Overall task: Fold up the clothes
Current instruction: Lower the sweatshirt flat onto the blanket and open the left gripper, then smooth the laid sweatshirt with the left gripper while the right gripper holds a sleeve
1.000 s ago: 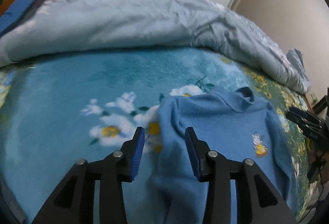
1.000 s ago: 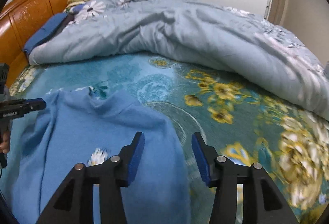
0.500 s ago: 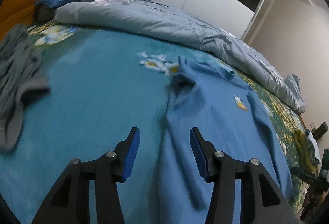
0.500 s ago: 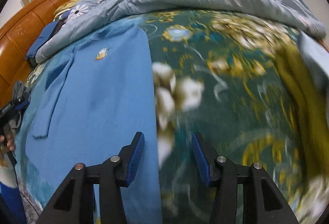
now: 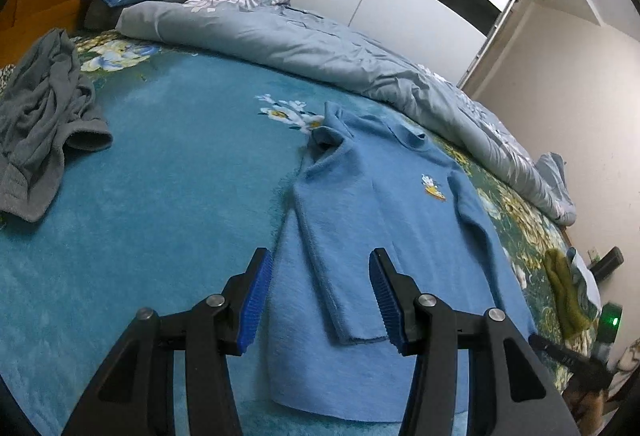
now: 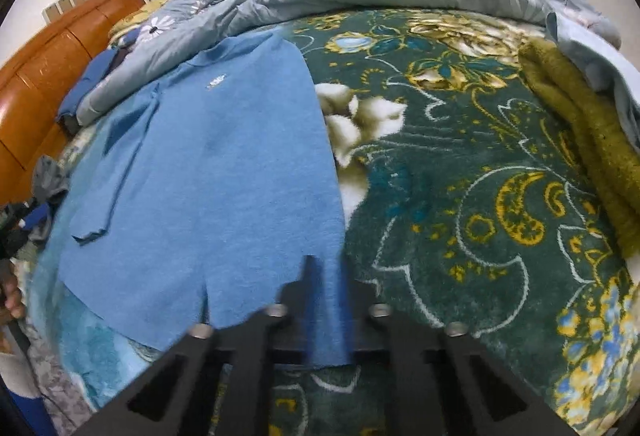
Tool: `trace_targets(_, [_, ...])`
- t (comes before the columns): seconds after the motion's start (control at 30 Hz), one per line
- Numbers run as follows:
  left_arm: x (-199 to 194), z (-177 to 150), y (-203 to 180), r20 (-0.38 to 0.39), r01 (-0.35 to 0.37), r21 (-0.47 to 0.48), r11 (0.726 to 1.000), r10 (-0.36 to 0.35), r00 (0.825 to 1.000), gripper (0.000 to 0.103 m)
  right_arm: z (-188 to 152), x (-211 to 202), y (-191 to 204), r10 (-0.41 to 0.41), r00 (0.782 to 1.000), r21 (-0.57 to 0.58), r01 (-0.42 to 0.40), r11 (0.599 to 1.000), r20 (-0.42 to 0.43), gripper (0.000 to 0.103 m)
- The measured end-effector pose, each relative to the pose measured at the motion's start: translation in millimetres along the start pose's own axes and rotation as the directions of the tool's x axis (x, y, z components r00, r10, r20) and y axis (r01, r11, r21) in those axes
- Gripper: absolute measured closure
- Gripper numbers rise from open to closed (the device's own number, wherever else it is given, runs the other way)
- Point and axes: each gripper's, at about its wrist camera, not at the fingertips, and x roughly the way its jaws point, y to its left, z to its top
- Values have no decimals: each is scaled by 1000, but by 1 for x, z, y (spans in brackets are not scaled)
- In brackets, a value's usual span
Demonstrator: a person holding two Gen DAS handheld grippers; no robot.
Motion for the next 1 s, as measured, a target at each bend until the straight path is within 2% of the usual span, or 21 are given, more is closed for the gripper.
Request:
trace_targets(0.1, [3, -4, -2, -11, -6, 19, 1000, 6, 1000, 51, 16, -11, -10, -57, 998, -32, 58, 998, 23, 98])
trace_targets(0.2, [10, -5, -4, -24, -7, 26, 1000, 8, 1000, 51, 46, -35, -30, -182, 978, -37, 186, 982, 102, 98])
trace_targets(0.3, [15, -9, -9, -39, -4, 44, 999, 6, 999, 51, 85, -50, -53, -348, 921, -53, 362, 931, 172, 98])
trace_targets(0.37, [19, -10, -12, -46, -4, 65, 998, 7, 999, 51, 108, -51, -70, -428, 884, -61, 446, 893, 188, 98])
trace_targets(0.43, [22, -12, -14, -54, 4, 82, 997, 0, 999, 51, 125, -43, -83, -465, 869, -69, 481, 874, 167, 98])
trace_targets(0.53, [31, -16, -22, -82, 25, 120, 993, -15, 997, 51, 136, -23, -94, -489, 864, -74, 499, 863, 121, 99])
trace_targets(0.7, [44, -25, -40, -130, 47, 215, 975, -20, 991, 51, 125, -8, -93, -484, 869, -79, 492, 867, 99, 98])
trace_targets(0.87, [47, -32, -56, -165, 100, 248, 963, -60, 985, 51, 125, -15, -92, -477, 872, -84, 486, 870, 115, 98])
trace_targets(0.93, [49, -35, -62, -186, 128, 254, 959, -81, 979, 51, 125, -19, -88, -484, 865, -97, 497, 862, 131, 98])
trace_targets(1.0, [52, -39, -69, -202, 128, 275, 953, -73, 977, 51, 126, -22, -85, -490, 860, -105, 505, 857, 140, 95])
